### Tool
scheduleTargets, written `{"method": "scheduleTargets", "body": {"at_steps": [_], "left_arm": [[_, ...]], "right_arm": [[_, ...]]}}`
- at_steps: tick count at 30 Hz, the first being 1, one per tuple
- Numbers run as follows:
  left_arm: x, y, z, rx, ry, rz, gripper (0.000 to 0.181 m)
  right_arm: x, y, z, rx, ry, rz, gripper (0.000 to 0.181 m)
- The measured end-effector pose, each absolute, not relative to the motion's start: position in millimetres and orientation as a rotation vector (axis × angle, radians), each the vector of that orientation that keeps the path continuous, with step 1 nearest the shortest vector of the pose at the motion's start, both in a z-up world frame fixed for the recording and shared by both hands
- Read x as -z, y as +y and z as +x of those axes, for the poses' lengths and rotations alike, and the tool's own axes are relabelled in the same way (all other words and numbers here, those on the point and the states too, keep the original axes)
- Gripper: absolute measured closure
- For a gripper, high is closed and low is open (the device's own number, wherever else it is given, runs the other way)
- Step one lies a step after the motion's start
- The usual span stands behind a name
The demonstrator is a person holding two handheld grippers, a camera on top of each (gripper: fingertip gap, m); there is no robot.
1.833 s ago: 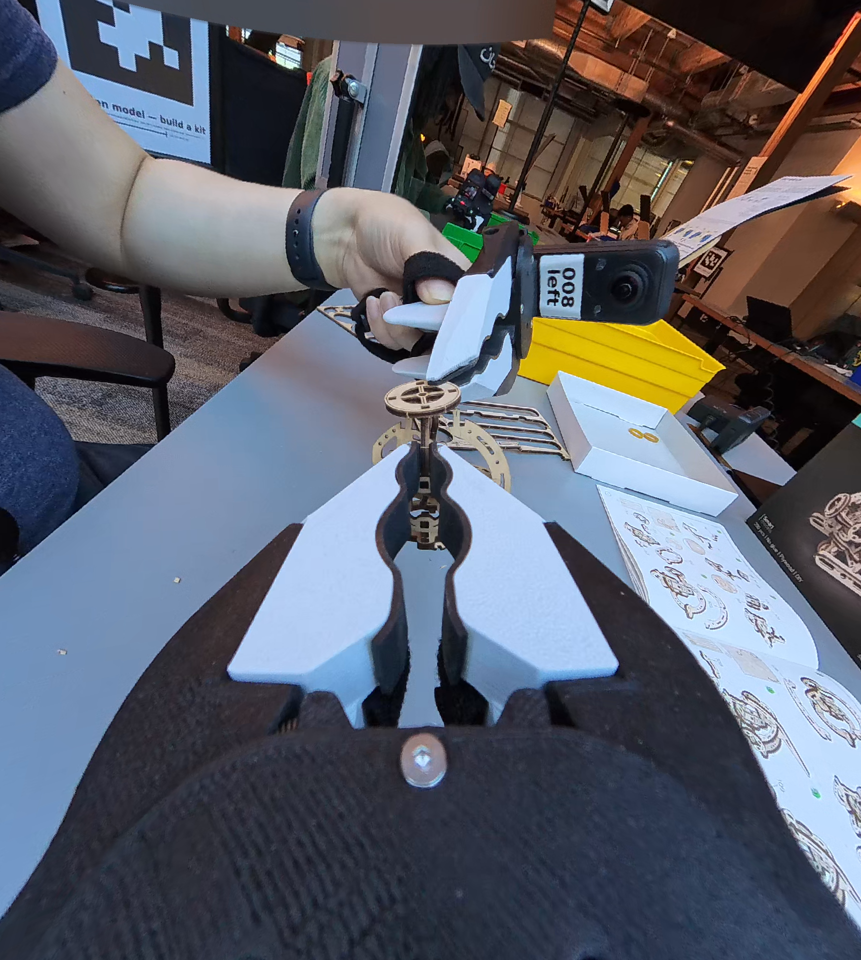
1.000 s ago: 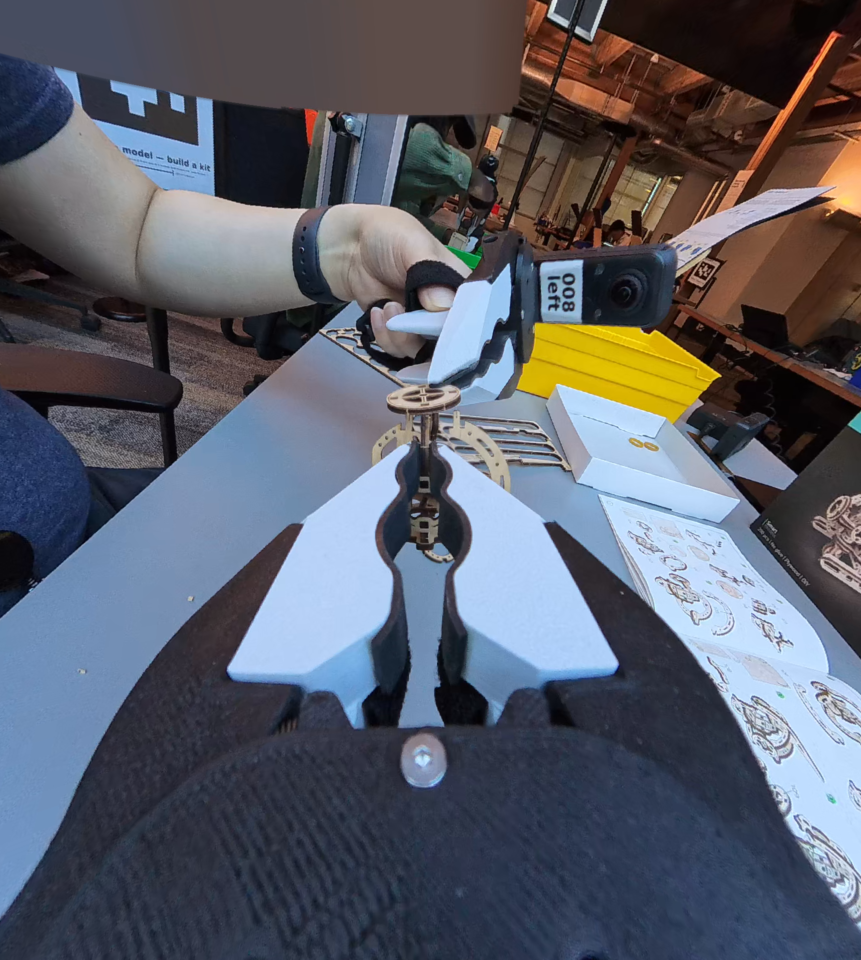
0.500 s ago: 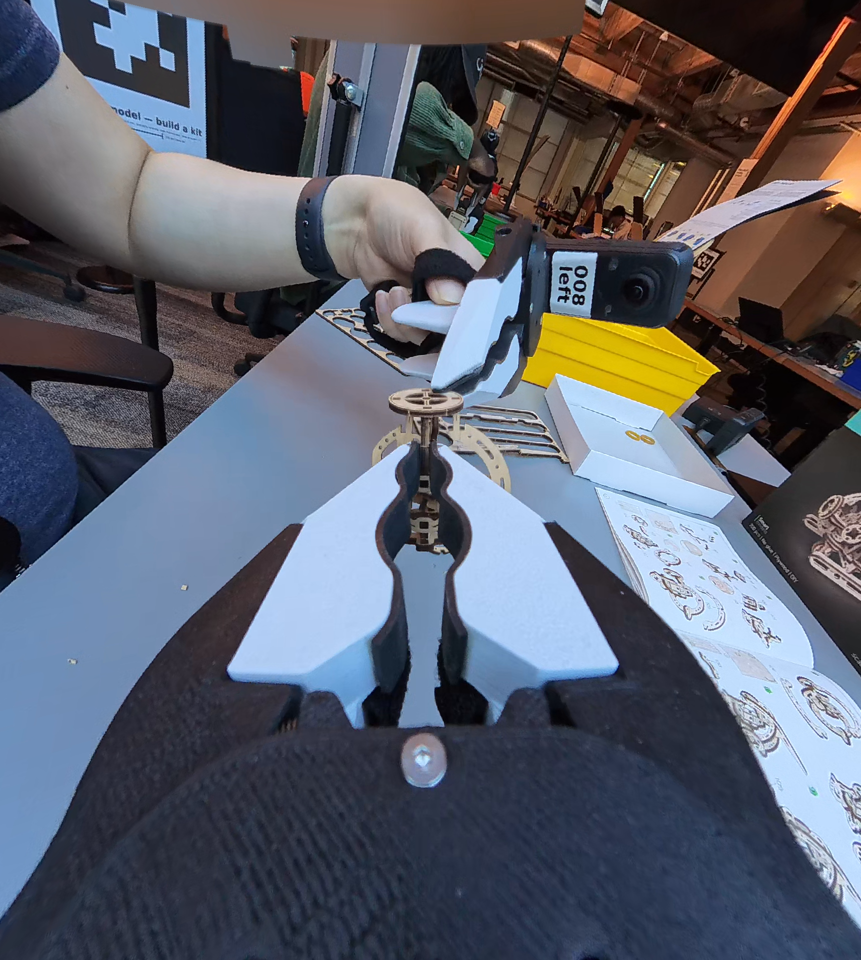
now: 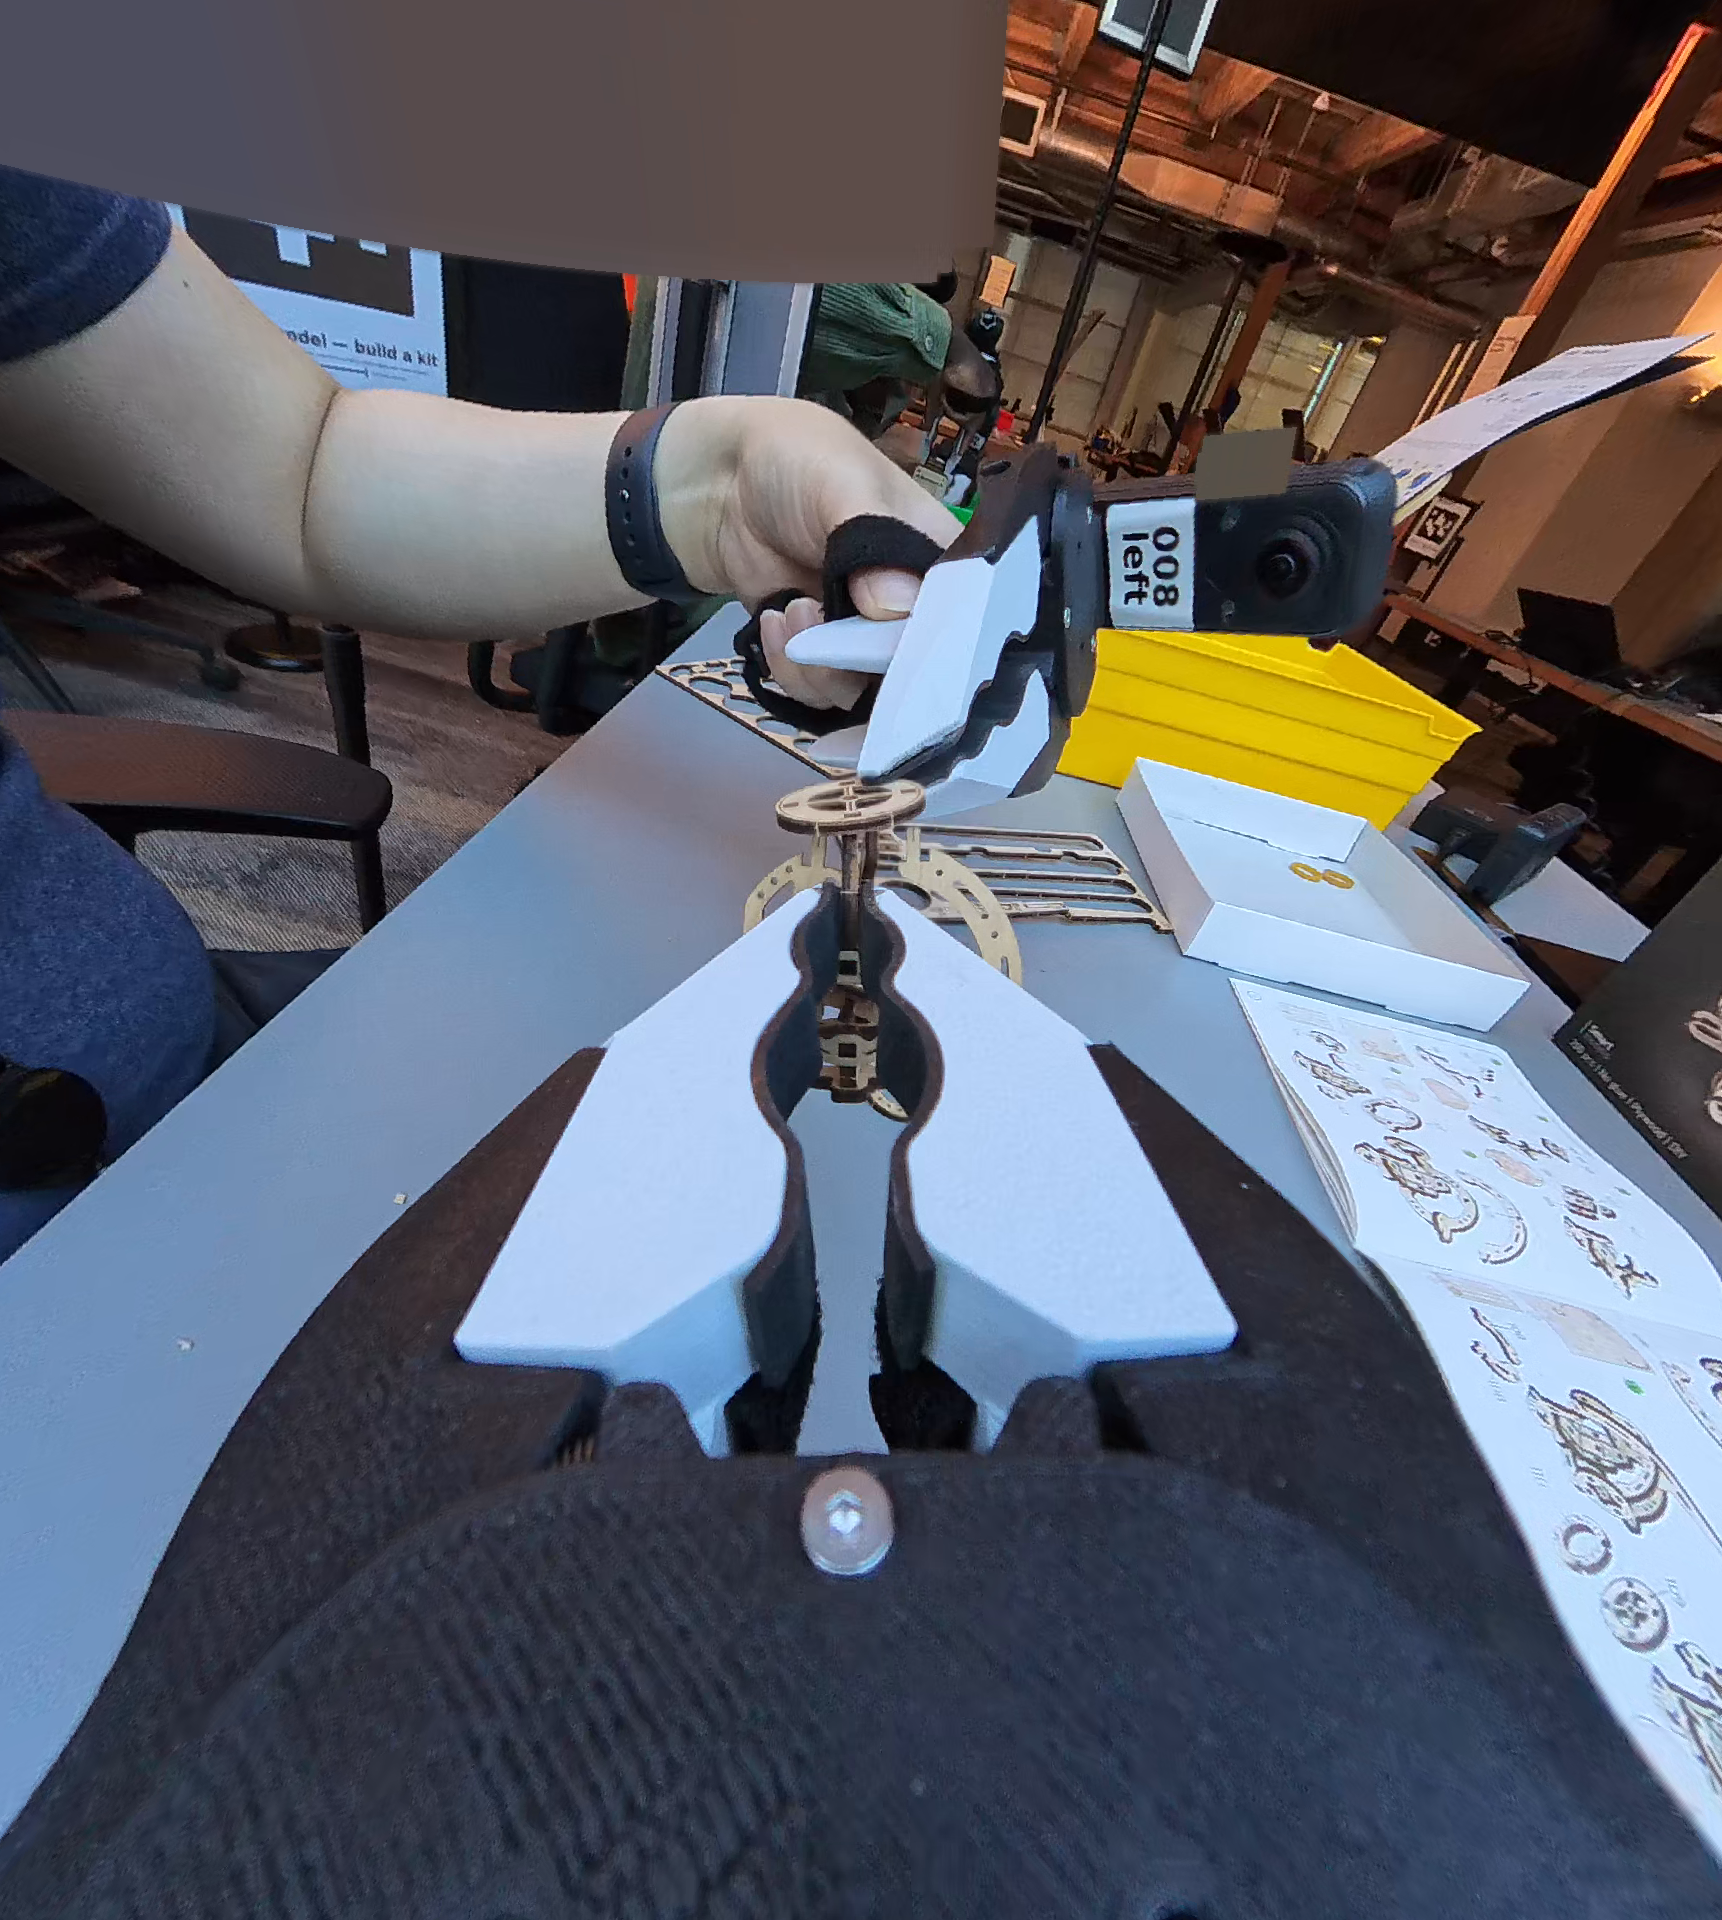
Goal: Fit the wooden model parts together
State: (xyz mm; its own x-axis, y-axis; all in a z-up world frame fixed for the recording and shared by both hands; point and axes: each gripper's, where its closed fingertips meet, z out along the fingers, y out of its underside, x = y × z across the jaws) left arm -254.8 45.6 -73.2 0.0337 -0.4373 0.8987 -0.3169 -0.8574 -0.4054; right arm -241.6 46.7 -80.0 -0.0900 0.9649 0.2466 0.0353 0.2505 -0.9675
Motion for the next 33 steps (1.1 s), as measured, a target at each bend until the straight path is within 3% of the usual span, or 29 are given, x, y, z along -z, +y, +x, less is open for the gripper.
{"method": "scheduleTargets", "body": {"at_steps": [1,7,20,27,33], "left_arm": [[72.5,46.6,-254.7,1.957,0.808,-2.175,0.179],[67.2,50.8,-258.7,1.959,0.841,-2.086,0.18],[86.9,77.2,-294.8,1.961,0.7,-1.975,0.18],[93.7,74.5,-295.3,1.994,0.686,-1.978,0.181],[95.5,74.7,-293.2,2.011,0.681,-1.977,0.181]], "right_arm": [[79.8,47.0,-241.4,-1.076,-1.405,-1.013,0.181],[83.6,50.8,-240.6,-1.119,-1.396,-1.015,0.181],[147.3,67.7,-245.3,-0.684,-1.729,-0.872,0.181],[149.9,71.9,-243.2,-0.597,-1.792,-0.822,0.181],[154.1,82.2,-236.5,-0.418,-1.804,-0.817,0.169]]}}
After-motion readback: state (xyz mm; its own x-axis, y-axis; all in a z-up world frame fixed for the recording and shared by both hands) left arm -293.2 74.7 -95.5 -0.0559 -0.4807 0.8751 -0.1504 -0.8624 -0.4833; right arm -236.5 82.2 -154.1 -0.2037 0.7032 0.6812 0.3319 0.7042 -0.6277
